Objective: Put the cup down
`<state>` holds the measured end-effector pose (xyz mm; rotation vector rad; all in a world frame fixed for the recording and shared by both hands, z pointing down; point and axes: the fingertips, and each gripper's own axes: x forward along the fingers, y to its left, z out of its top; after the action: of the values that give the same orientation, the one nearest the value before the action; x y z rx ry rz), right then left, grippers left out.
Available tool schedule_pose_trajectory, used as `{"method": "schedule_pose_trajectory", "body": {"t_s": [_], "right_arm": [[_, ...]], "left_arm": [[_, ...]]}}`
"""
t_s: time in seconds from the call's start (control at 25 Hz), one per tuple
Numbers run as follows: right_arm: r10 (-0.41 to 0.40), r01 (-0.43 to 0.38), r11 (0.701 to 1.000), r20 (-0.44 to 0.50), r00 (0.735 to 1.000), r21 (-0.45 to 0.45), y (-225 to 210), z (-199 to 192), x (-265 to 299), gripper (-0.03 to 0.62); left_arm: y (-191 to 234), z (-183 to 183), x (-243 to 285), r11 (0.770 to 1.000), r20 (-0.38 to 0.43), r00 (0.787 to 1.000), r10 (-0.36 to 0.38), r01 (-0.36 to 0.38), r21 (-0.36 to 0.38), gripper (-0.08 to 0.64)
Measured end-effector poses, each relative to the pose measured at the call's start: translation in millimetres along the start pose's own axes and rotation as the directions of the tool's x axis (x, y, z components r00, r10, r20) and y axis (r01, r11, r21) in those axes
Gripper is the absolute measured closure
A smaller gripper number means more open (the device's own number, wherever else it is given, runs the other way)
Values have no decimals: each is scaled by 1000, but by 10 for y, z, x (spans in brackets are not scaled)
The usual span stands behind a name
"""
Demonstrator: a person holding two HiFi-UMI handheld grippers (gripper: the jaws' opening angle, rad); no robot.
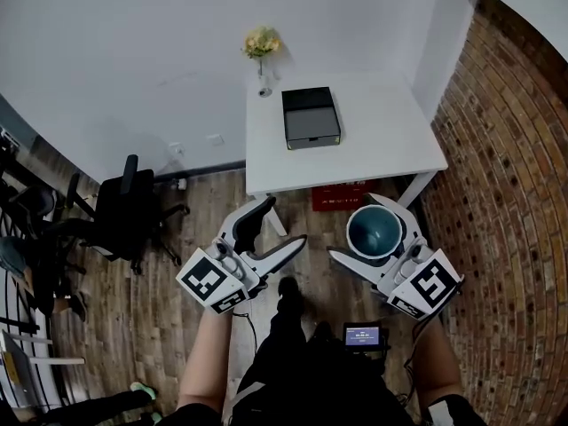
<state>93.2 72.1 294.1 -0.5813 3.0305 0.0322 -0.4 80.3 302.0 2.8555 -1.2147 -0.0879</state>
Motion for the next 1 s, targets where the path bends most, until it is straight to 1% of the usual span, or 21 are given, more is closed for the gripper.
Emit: {"method": "schedule_pose_trajectory", "body": {"t_s": [0.08, 0.24, 0.48, 0.72, 1.0], "right_arm": [[-15, 15, 1000, -8, 1000, -2, -101, -33, 74, 173], [-32, 32, 999, 9, 999, 6, -335, -52, 294, 173], [-63, 63, 998, -3, 998, 2, -772, -139, 765, 173], [-95, 95, 995, -5, 996, 25, -1160, -208, 1242, 173], [-125, 125, 992, -4, 992, 26, -1489, -186, 1689, 173]], "left_arm": [[117, -24, 66, 1000, 3, 1000, -6, 6, -1, 229], [393, -57, 240, 999, 2, 1000, -31, 31, 7, 228], [1007, -62, 448, 998, 5, 998, -61, 61, 3, 218], [1626, -60, 630, 996, 12, 996, -86, 86, -15, 215], [2175, -47, 775, 994, 9, 994, -105, 105, -30, 207]]}}
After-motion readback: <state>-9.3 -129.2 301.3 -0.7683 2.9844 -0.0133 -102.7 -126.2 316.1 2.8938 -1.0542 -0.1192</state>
